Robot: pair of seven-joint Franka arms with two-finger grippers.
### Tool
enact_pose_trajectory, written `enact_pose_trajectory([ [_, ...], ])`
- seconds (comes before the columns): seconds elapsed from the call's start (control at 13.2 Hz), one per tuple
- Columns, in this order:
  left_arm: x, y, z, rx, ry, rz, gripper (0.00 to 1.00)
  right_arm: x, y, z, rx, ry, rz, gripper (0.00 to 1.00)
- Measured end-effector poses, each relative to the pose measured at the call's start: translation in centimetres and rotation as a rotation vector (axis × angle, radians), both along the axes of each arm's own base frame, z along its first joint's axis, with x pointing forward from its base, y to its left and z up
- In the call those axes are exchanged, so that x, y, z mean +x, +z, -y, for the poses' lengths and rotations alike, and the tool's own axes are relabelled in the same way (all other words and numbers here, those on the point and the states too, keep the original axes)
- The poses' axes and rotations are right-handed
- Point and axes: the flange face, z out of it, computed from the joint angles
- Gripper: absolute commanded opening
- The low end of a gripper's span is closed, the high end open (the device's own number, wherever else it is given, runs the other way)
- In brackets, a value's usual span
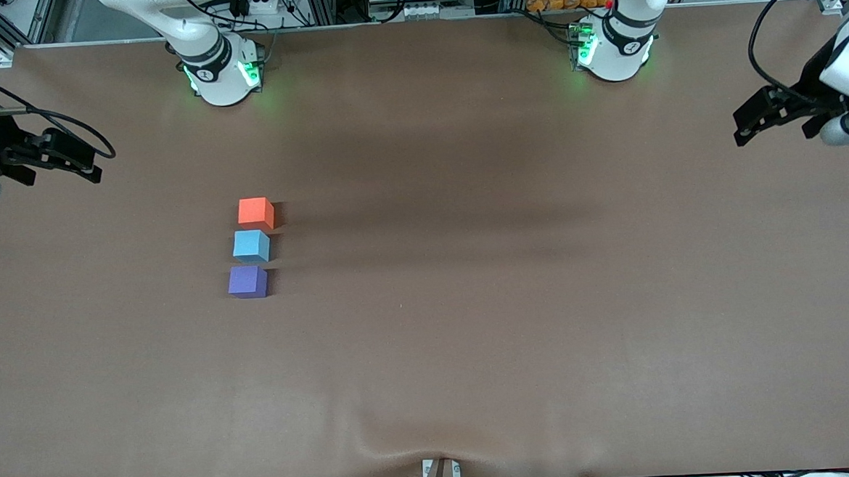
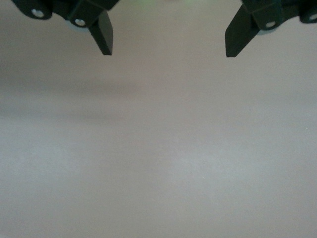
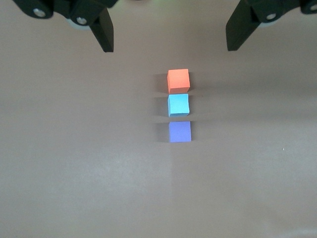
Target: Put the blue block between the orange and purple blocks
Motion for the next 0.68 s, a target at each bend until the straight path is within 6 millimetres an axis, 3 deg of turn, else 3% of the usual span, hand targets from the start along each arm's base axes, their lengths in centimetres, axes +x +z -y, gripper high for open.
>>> enact_pose_trajectory([
  [0.68,-0.34,0.88,-0.27,-0.022,0.007,-0.008,1.00,-0.01,-0.01,0.02,0.001,0.013,0.000,1.00],
])
